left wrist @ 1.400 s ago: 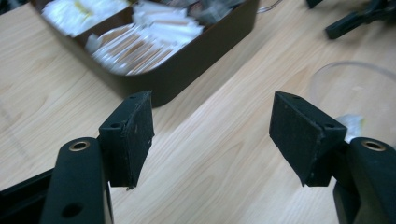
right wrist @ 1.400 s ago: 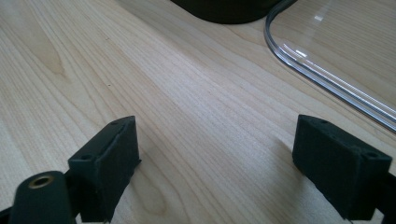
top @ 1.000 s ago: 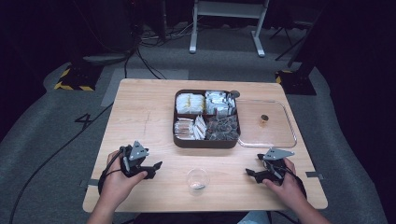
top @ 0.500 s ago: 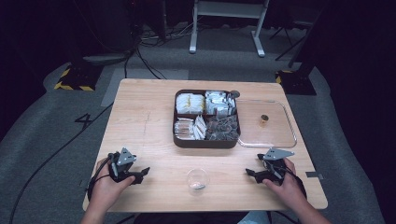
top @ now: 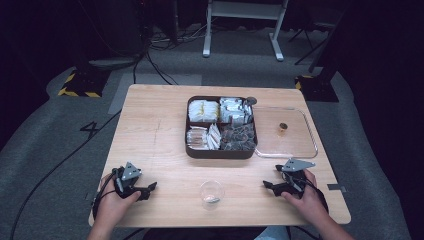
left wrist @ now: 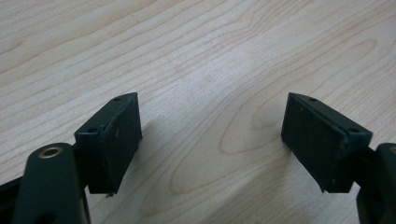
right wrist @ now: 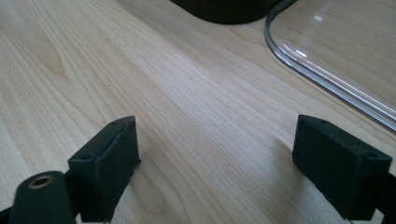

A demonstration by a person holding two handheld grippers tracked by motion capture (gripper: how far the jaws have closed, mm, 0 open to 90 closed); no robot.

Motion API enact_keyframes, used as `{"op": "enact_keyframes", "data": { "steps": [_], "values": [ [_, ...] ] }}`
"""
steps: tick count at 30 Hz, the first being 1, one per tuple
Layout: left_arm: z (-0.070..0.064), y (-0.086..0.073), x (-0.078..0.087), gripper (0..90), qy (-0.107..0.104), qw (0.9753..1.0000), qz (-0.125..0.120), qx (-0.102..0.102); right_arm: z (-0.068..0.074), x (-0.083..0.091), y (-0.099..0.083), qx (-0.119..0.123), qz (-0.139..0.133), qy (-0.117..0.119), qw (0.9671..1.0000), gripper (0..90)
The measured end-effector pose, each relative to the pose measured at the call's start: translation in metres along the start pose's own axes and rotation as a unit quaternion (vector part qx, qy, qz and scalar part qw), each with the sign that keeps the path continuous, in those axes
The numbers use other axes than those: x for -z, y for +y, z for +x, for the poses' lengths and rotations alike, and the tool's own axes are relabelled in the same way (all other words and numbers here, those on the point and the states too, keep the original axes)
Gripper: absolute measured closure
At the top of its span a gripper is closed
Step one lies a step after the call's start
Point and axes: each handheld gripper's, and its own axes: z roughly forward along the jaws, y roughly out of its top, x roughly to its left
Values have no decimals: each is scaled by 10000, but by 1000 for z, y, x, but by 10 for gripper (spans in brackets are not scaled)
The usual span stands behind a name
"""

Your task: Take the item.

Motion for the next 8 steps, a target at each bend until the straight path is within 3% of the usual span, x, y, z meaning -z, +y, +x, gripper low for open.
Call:
{"op": "enact_keyframes", "data": {
  "steps": [8],
  "values": [
    [0, 0, -1, 173, 48, 10000, 28, 58, 0, 0, 0, -3, -2, 2, 10000, 147]
  ]
}}
